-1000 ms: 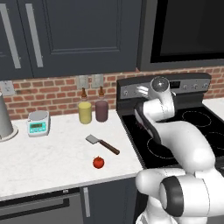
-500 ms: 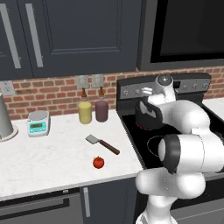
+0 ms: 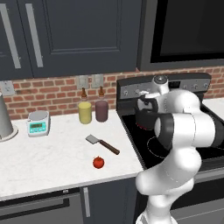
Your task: Put the tomato and broccoli in the pot. Retrieve the spatula and lightly stir the vegetables in the pot.
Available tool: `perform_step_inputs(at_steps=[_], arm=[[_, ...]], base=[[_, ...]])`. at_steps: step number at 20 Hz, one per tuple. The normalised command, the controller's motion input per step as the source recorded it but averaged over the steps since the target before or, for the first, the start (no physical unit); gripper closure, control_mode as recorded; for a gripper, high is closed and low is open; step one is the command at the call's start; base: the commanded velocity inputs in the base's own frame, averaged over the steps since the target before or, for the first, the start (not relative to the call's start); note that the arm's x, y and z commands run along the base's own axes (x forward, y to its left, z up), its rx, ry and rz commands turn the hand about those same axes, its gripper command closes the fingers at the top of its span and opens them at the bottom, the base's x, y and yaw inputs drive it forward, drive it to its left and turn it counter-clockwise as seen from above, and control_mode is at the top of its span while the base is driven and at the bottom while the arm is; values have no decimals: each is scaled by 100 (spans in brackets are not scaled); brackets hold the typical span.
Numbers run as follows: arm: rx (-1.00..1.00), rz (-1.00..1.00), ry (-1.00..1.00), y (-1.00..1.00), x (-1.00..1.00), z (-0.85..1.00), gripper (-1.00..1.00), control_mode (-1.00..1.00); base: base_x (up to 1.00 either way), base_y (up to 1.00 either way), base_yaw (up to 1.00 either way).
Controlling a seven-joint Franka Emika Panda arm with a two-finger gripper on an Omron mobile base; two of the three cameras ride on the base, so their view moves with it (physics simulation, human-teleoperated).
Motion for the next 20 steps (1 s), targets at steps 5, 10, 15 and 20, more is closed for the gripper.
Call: perform_step_inputs(at_steps=[5, 10, 15, 20], arm=[[-1, 2, 4, -16, 20, -44, 100, -100], [0, 1, 3, -17, 1, -41, 100, -100], [0, 1, 0, -8, 8, -22, -100, -100], [0, 2, -1, -1, 0, 10, -100, -100]], base=[[0, 0, 0], [0, 0, 0], [0, 0, 0], [0, 0, 0]])
